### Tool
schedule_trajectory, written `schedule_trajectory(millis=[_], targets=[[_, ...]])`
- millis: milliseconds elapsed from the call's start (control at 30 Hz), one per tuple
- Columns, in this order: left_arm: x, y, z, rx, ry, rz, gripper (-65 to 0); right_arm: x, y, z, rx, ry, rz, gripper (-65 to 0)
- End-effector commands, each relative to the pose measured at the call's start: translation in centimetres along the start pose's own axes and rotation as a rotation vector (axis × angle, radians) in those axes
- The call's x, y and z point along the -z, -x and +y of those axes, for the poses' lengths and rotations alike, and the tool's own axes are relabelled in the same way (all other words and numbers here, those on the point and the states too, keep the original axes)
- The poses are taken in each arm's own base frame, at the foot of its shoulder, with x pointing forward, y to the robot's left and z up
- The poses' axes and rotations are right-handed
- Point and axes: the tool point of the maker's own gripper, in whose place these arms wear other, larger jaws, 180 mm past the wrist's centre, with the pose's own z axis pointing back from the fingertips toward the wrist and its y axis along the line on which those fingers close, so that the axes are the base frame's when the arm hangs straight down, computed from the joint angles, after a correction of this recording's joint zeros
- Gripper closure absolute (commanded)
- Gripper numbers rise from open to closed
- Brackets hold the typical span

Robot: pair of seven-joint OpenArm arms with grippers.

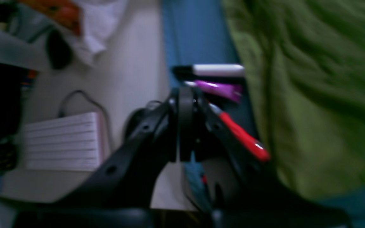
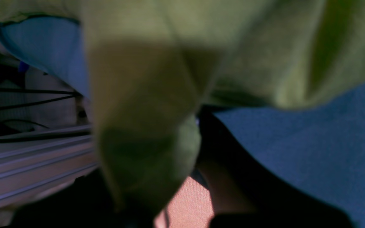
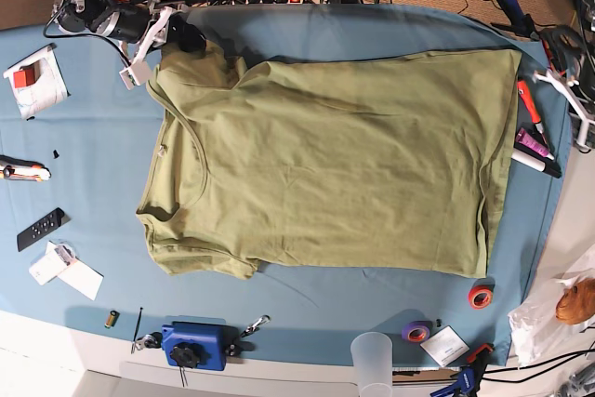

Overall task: Layout the t-shirt on the table in an organized manner, then fold the t-shirt properly
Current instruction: 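Move the left gripper to the shirt's shoulder corner and grasp it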

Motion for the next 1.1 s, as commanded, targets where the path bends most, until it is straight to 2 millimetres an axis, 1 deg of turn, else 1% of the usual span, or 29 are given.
schedule_trajectory(millis=[0,67,133,267,367,400,500,600,667,700,767,867,900,967,1067], targets=[[-0.1,-2.2,1.2,0.006,-0.038,-0.078,0.0,-0.3,2.0,-1.1,-0.01,0.058,0.104,0.0],[0.3,-3.3,2.0,-0.01,-0.064,-0.123,0.0,-0.3,2.0,-1.1,-0.01,0.059,0.105,0.0],[0.6,-3.9,2.2,-0.04,-0.057,-0.161,0.0,-0.3,2.0,-1.1,-0.01,0.058,0.105,0.0],[1.3,-3.4,1.3,-0.157,0.024,-0.175,0.0,-0.3,2.0,-1.1,-0.01,0.058,0.104,0.0],[1.7,-2.7,1.5,-0.17,0.023,-0.158,0.0,-0.3,2.0,-1.1,-0.01,0.058,0.104,0.0],[1.7,-2.5,1.8,-0.141,0.0,-0.145,0.0,-0.3,2.0,-1.1,-0.01,0.058,0.104,0.0],[1.8,-2.1,4.0,-0.006,-0.118,-0.105,0.0,-0.3,2.0,-1.1,-0.01,0.058,0.104,0.0],[1.6,-3.0,6.2,0.057,-0.204,-0.11,0.0,-0.3,1.9,-1.1,-0.011,0.058,0.102,0.0],[1.8,-3.5,7.0,0.143,-0.241,-0.095,0.0,-0.3,1.8,-1.1,-0.012,0.059,0.101,0.0],[2.0,-3.7,7.0,0.197,-0.254,-0.085,0.0,-0.3,1.8,-1.1,-0.012,0.059,0.101,0.0],[2.6,-4.1,6.2,0.313,-0.25,-0.07,0.0,-0.3,1.8,-1.1,-0.012,0.059,0.101,0.0],[3.5,-4.0,3.7,0.471,-0.239,-0.061,0.0,-0.3,1.8,-1.1,-0.012,0.059,0.101,0.0],[3.6,-3.7,2.8,0.509,-0.243,-0.058,0.0,-0.3,1.8,-1.1,-0.012,0.059,0.101,0.0],[3.5,-2.7,1.9,0.551,-0.294,-0.027,0.0,-0.3,1.8,-1.1,-0.012,0.059,0.101,0.0],[2.6,-1.1,1.4,0.561,-0.396,0.029,0.0,-0.3,1.8,-1.1,-0.012,0.059,0.1,0.0]])
